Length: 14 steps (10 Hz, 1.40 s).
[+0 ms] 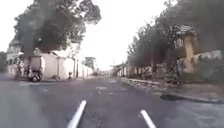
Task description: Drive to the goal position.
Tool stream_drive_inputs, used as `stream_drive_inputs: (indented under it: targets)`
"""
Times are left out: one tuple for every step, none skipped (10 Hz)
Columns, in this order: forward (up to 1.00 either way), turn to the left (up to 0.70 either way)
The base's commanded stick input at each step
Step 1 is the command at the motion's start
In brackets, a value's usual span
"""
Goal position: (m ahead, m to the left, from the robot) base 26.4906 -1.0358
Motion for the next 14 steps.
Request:
stream_drive_inputs:
  targets:
    - [0.85,-0.34]
    - [0.85,-0.22]
    - [0.85,0.0]
    - [0.85,0.0]
    - [0.85,0.0]
    - [0.85,0.0]
    - [0.85,0.0]
    - [0.85,0.0]
    - [0.85,0.0]
    - [0.85,0.0]
    - [0.85,0.0]
    - [0.85,0.0]
    - [0.85,0.0]
    - [0.85,0.0]
